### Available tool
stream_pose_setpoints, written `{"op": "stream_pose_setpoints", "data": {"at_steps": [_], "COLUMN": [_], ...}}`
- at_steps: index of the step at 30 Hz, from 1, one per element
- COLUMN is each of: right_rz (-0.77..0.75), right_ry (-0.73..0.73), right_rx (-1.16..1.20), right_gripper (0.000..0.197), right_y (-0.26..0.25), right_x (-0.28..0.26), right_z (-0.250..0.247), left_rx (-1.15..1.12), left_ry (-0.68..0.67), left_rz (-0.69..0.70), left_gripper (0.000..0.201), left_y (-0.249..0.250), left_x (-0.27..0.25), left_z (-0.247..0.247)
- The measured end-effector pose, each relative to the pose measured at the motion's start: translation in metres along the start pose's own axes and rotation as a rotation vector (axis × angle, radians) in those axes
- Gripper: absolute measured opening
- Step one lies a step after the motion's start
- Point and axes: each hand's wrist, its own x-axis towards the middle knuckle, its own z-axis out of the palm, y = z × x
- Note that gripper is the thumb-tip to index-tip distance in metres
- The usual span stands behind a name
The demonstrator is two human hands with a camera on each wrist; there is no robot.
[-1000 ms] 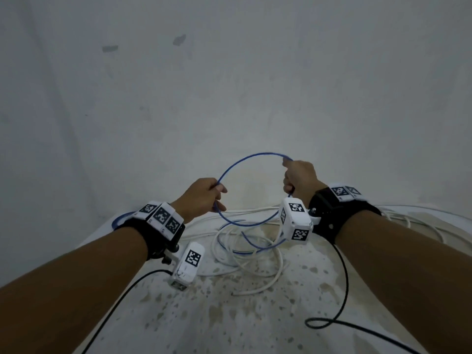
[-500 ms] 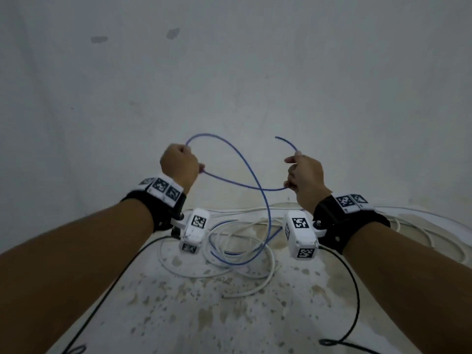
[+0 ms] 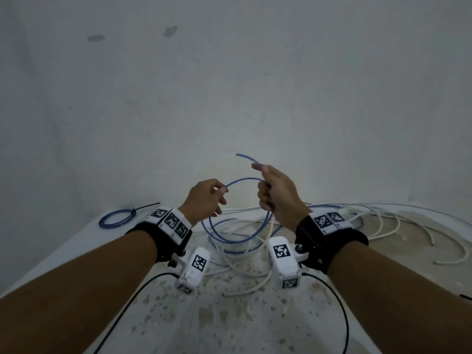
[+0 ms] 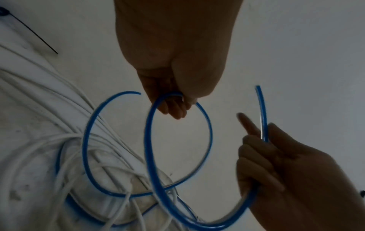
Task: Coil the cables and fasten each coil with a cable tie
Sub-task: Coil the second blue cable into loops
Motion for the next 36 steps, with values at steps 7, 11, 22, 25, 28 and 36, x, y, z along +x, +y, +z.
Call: {"op": "stream_pose_setpoints", "data": {"at_steps": [7,11,22,25,28,36], "right_rz": [0.088,0.119,-0.022,0.029,0.056,0.085], "right_ry": [0.17,0.348,0.09,0.091,0.068,0.065], "right_rx": [-0.302,-0.271,-0.177,-0.211,-0.203,-0.13], "right_gripper": [0.032,0.031,0.028,0.023,0.015,0.026], "right_y": [0.026,0.031,0.013,0.003,-0.001,-0.009], "right_x": [0.009,0.013,-0.002,-0.001,0.0,-0.002], "right_z": [0.014,0.0,0.032,0.037,0.037,0.027], "left_rx": [-0.097,-0.16,-0.039,-0.032,-0.035,-0.157], "left_ry": [-0.014,-0.146,0.075,0.068,0.054,-0.012], "left_rz": [0.031,-0.042,-0.041,0.007,0.047,0.033], "left_gripper": [0.017,0.017,0.022,0.024,0.025,0.02], "left_y": [0.013,0.001,0.02,0.031,0.038,0.037], "left_x": [-0.017,-0.035,-0.029,-0.029,-0.029,-0.039], "left_z": [0.003,-0.003,-0.014,-0.014,-0.016,-0.017]}}
